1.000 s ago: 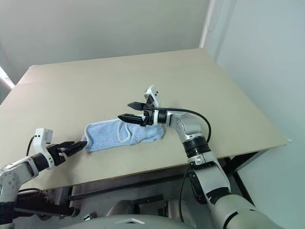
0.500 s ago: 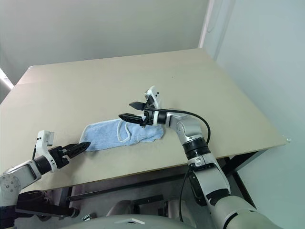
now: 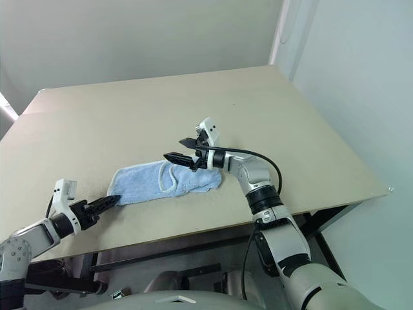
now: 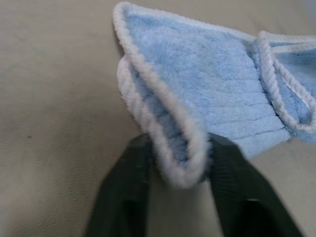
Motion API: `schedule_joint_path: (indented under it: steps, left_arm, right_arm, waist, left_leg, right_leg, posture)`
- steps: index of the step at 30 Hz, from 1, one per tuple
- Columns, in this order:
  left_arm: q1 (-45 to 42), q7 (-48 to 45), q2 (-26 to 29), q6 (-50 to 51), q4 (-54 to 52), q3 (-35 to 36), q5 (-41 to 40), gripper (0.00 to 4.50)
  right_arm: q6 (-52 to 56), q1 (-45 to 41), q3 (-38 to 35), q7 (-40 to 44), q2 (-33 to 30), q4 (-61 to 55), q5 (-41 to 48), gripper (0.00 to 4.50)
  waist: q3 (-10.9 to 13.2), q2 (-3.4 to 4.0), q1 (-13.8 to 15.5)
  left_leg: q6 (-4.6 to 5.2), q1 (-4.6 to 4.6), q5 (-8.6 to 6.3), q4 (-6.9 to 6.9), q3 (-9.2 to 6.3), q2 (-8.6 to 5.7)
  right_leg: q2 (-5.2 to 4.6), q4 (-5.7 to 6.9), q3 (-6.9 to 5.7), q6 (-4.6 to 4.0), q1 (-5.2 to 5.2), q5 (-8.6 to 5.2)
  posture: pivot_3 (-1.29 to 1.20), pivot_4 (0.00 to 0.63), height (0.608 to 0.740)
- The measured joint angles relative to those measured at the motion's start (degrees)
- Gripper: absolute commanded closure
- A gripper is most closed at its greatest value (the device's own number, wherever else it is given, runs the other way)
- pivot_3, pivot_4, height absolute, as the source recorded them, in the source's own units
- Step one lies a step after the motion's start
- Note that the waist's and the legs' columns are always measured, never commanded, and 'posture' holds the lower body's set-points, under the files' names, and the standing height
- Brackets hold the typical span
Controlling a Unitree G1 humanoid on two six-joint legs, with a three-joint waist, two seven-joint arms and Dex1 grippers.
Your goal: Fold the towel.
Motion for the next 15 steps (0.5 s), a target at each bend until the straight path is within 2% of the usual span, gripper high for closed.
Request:
schedule_joint_path:
  steps: [1, 2, 8, 15]
  left_arm:
    - [-0.03, -0.09, 0.0, -0.02, 0.04, 0.04, -0.17, 4.29]
    - [-0.1, -0.26, 0.02, -0.03, 0.23, 0.1, -0.39, 4.48]
    - [-0.72, -1.16, 1.56, -0.57, 2.36, 1.28, -0.44, 4.48]
    - [-2.37, -2.65, 9.34, -1.09, 7.51, 4.06, 0.49, 4.48]
  right_arm:
    - [-0.42, -0.2, 0.0, -0.4, -0.01, 0.6, -0.42, 0.0]
    - [-0.78, -0.28, 0.0, -0.62, -0.06, 0.92, -0.8, 0.0]
    - [-1.99, -0.84, -0.02, -1.61, -0.15, 2.79, -1.53, 0.0]
    - [-1.4, -0.84, -0.18, 1.02, -0.95, 1.34, -0.52, 0.0]
  waist:
    - [0.0, 0.0, -0.03]
    - [0.0, 0.0, -0.04]
    - [0.0, 0.0, -0.05]
    - [0.01, -0.02, -0.17]
  left_leg:
    - [0.0, 0.0, 0.0, 0.0, 0.0, 0.01]
    - [0.0, 0.0, 0.0, 0.0, 0.0, 0.01]
    - [0.0, -0.01, 0.0, -0.02, 0.0, 0.01]
    - [0.0, -0.09, 0.0, -0.08, 0.01, 0.03]
  right_leg:
    - [0.0, 0.0, 0.0, 0.0, 0.0, 0.0]
    - [0.01, 0.0, 0.0, 0.0, 0.0, 0.0]
    - [0.02, 0.0, 0.0, 0.0, -0.03, 0.0]
    - [0.03, 0.0, 0.01, -0.01, -0.14, 0.0]
  posture:
    - [0.0, 0.0, 0.74]
    - [0.0, 0.0, 0.74]
    - [0.0, 0.0, 0.74]
    - [0.0, 0.0, 0.74]
